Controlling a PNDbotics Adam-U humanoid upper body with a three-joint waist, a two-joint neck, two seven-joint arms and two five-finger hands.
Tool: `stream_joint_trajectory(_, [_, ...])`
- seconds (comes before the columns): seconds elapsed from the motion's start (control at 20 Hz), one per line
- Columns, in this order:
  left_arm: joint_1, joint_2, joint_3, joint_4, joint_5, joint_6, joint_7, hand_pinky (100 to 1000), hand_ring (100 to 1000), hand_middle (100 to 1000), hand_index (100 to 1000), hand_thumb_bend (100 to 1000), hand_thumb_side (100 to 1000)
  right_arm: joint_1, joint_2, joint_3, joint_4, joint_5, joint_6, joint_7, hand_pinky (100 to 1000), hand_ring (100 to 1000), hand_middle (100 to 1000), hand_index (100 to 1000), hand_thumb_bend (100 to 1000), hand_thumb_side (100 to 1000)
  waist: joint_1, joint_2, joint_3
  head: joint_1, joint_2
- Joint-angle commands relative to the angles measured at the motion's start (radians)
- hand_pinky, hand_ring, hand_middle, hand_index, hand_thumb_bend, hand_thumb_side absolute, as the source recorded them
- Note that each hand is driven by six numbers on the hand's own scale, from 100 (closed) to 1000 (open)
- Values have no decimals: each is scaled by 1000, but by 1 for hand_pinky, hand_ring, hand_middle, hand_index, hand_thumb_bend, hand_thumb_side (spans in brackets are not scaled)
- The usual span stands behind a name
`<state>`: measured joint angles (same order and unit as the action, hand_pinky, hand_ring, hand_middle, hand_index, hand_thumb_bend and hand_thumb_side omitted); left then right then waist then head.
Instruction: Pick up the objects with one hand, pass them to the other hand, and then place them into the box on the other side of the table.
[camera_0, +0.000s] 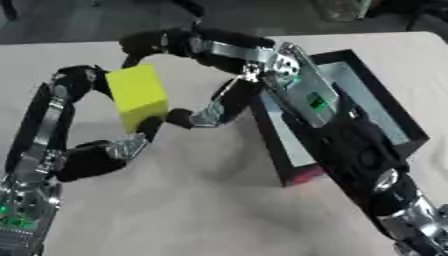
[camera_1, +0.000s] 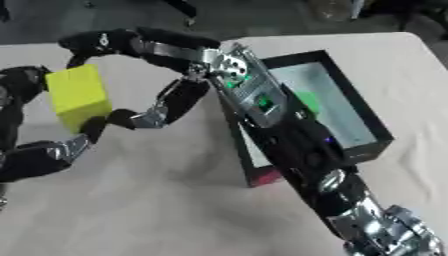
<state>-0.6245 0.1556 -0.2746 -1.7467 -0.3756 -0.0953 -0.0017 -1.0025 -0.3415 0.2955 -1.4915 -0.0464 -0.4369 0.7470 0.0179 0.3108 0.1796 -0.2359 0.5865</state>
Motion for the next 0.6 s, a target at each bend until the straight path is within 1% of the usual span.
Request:
stream_joint_trajectory(0.05, [-13, -3, -2, -17, -5, -7, -2, 702, 490, 428, 520, 100, 243, -19, -12, -4, -18, -8, -153, 160, 1000, 1000, 826, 1000, 246, 182, 12, -91, 3, -1, -7])
stream_joint_trajectory(0.3, [-13, -11, -8, -11, -14, -12, -6, 702, 491, 428, 520, 100, 244, -20, -10, -5, -19, -15, -136, 160, 1000, 1000, 821, 1000, 234, 175, 11, -89, 4, -1, -7])
stream_joint_trajectory(0.6, [-17, -22, -11, -9, -18, -16, -2, 703, 494, 431, 521, 100, 245, -19, -8, -5, -18, -11, -131, 160, 1000, 1000, 793, 1000, 219, 170, 11, -88, 6, -1, -8])
